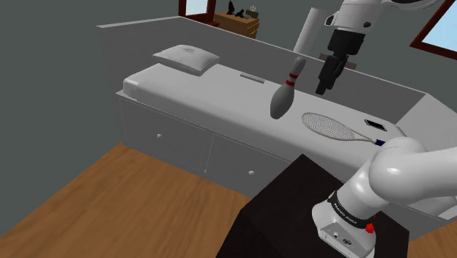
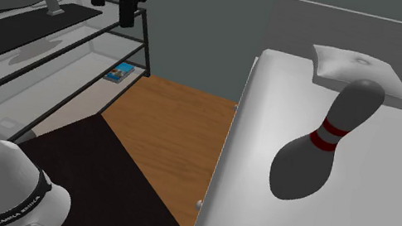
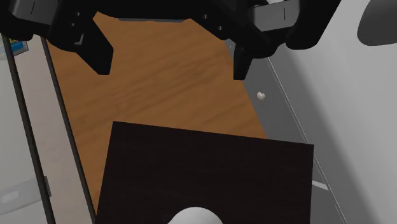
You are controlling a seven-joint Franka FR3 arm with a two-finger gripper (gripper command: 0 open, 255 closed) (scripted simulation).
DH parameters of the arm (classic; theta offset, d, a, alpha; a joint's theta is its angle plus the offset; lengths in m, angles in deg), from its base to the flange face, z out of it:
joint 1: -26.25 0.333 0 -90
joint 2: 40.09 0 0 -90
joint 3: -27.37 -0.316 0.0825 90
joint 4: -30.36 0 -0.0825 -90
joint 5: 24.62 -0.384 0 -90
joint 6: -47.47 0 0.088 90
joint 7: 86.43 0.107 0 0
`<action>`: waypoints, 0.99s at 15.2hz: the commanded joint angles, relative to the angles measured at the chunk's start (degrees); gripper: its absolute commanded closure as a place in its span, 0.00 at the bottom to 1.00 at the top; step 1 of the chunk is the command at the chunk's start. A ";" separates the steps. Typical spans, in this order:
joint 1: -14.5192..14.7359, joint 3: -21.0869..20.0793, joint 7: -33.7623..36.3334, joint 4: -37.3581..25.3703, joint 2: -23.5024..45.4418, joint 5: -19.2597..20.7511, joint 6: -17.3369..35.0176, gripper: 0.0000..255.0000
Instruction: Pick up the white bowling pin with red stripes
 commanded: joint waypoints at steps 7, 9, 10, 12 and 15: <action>-0.88 7.84 -11.66 -3.32 5.76 5.74 3.84 0.00; -1.01 10.34 -15.49 -5.05 8.27 7.13 5.18 0.00; -1.03 11.58 -17.40 -6.04 9.62 7.71 5.85 0.00; -1.00 14.01 -21.22 -8.24 12.53 8.63 7.15 0.00; -0.79 17.57 -27.00 -12.12 17.34 9.32 8.96 0.00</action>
